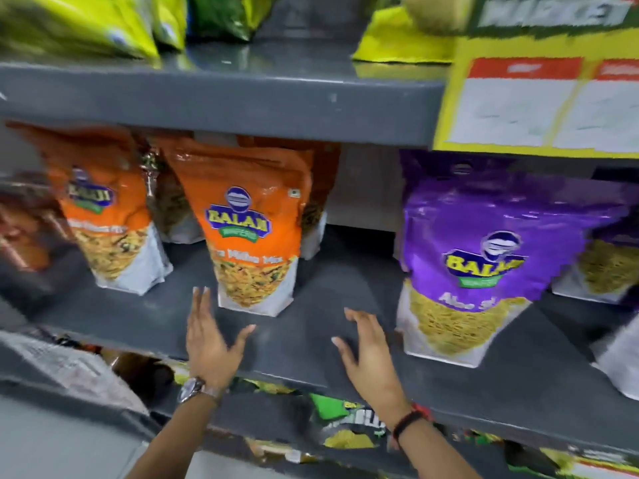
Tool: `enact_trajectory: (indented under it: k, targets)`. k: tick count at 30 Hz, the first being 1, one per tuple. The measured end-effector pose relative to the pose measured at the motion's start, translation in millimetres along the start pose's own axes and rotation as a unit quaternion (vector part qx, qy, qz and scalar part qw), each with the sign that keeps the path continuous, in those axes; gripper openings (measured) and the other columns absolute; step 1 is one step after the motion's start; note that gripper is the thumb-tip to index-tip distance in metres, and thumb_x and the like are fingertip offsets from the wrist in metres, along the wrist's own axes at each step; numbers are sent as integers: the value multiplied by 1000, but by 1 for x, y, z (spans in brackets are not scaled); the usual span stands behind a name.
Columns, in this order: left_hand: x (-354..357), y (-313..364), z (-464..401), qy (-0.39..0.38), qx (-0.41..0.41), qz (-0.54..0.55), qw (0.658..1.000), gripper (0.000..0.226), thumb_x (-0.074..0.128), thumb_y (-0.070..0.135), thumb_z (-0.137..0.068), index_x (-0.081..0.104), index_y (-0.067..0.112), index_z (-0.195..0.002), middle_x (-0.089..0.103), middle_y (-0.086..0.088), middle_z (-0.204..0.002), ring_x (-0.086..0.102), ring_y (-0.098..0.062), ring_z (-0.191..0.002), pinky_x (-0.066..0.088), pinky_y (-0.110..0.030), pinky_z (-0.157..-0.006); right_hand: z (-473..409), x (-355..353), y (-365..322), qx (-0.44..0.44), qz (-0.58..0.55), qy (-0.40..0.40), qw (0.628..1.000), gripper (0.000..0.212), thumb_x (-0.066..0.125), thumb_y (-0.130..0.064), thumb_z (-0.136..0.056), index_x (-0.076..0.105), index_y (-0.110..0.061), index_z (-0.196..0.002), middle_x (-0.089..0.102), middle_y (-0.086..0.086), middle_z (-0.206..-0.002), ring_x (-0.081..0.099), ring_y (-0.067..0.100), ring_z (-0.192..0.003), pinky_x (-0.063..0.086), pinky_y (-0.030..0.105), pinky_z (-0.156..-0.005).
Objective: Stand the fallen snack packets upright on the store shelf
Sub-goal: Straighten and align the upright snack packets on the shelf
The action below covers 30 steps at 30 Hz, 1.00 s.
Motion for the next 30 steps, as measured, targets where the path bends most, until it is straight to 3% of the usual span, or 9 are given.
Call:
enact_trajectory:
  k: [2, 5, 7, 9, 12, 16, 20, 25, 30]
  targets:
    - [-7, -27, -23, -58, -9, 9, 998, 125, 40, 87, -49, 16, 3, -138, 20, -21, -149, 20, -31, -137, 20, -47, -113, -18, 34, -9, 54, -16, -35, 998, 58, 61, -29, -83, 35, -12, -132, 43, 14, -136, 35, 23, -131, 21, 20, -107]
    - [-9, -53, -56, -153, 2, 6, 988, 138, 42, 91, -37, 9, 6, -139, 18, -11, -150, 19, -27, -137, 23, -48, -113, -36, 74, -22, 127, -49, -99, 986, 89, 71, -33, -75, 16, -11, -141, 20, 8, -152, 17, 22, -141, 19, 30, -113]
    - [-6, -64, -75, -209, -7, 19, 978, 140, 58, 82, -34, 5, 9, -141, 20, -5, -150, 20, -23, -138, 22, -48, -114, -50, 95, -29, 131, -47, -106, 985, 105, 76, -44, -65, 12, -16, -143, 19, 6, -153, 18, 22, -141, 21, 36, -115]
    - [0, -63, -86, -245, -10, 41, 969, 126, 68, 62, -39, 14, 10, -140, 30, -9, -148, 28, -27, -136, 22, -48, -113, -60, 101, -33, 146, -47, -92, 984, 114, 76, -59, -52, 16, -20, -141, 28, 4, -150, 25, 22, -138, 27, 43, -114]
    - [7, -58, -94, -254, 1, 84, 964, 104, 58, 62, -38, 37, 13, -127, 50, -11, -133, 42, -32, -125, 28, -51, -108, -68, 106, -35, 156, -31, -72, 985, 92, 73, -53, -53, 35, -17, -129, 48, 7, -134, 41, 25, -126, 33, 43, -107]
    - [12, -60, -95, -259, 9, 40, 965, 97, 51, 63, -41, 38, 16, -126, 53, -7, -131, 44, -31, -124, 8, -47, -115, -64, 106, -35, 161, -31, -32, 986, 60, 74, -40, -61, 45, -27, -112, 58, 0, -121, 50, 21, -115, 37, 37, -99]
    - [15, -63, -87, -241, 18, 16, 970, 74, 74, 36, -64, 39, 12, -125, 54, -9, -131, 44, -30, -123, 8, -46, -116, -53, 97, -35, 159, -13, -24, 987, 57, 75, -33, -65, 46, -21, -113, 58, 3, -120, 50, 21, -112, 36, 47, -105]
    - [13, -66, -74, -269, 39, 0, 962, 87, 66, 50, -54, 37, 13, -127, 52, -6, -133, 44, -25, -125, 6, -46, -116, -37, 89, -37, 159, 1, -28, 987, 62, 77, -29, -66, 44, -20, -117, 56, 6, -123, 47, 24, -116, 36, 45, -106]
    - [12, -62, -72, -253, 46, 0, 966, 77, 73, 37, -66, 34, 16, -129, 52, -4, -134, 44, -23, -125, 3, -43, -117, -35, 89, -43, 173, 15, -19, 985, 70, 77, -31, -67, 39, -18, -124, 53, 6, -129, 44, 25, -121, 32, 43, -110]
Point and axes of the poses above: each hand's wrist, its own z-axis away from the middle knuckle, its own x-axis out of the palm, y = z × x, the point moved 3 cm from there along -z, towards the middle knuckle
